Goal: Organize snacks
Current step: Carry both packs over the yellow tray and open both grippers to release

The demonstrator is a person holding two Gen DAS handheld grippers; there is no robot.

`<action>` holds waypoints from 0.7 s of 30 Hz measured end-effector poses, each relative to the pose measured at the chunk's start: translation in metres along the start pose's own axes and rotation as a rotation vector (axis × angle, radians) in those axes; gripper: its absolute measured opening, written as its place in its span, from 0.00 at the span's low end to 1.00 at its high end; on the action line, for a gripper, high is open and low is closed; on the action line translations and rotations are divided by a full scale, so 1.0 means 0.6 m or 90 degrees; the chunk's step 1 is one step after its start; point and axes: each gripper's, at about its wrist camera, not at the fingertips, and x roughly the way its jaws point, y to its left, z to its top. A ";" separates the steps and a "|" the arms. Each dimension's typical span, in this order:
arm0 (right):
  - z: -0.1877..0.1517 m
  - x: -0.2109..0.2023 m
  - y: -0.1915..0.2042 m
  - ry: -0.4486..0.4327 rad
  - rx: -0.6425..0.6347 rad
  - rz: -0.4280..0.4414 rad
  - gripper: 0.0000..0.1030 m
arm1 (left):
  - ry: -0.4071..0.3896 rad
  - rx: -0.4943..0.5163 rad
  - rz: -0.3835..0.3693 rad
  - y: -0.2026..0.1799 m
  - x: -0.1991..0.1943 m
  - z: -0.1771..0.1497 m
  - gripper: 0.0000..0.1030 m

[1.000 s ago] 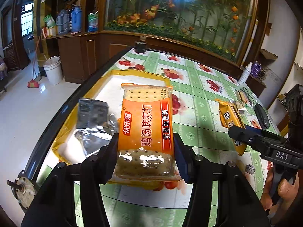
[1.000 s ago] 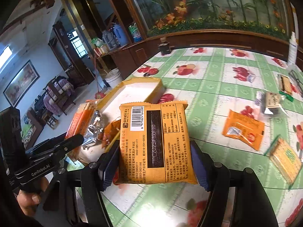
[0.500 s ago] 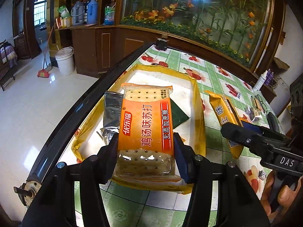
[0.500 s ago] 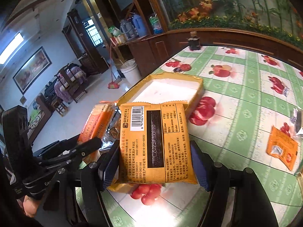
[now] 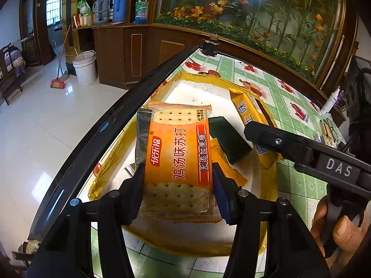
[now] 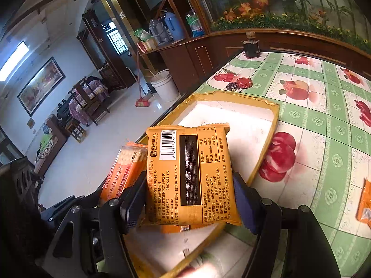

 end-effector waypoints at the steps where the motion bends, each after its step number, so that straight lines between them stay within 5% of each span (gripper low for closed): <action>1: 0.002 0.007 0.000 0.002 0.000 -0.003 0.69 | -0.001 0.004 0.006 -0.001 0.003 0.001 0.51; 13: 0.003 0.034 0.005 0.014 -0.003 -0.005 0.70 | 0.008 0.019 0.022 -0.002 0.018 0.009 0.52; 21: 0.006 0.007 -0.017 -0.002 0.030 0.005 0.79 | -0.007 0.006 0.050 0.000 0.002 0.009 0.75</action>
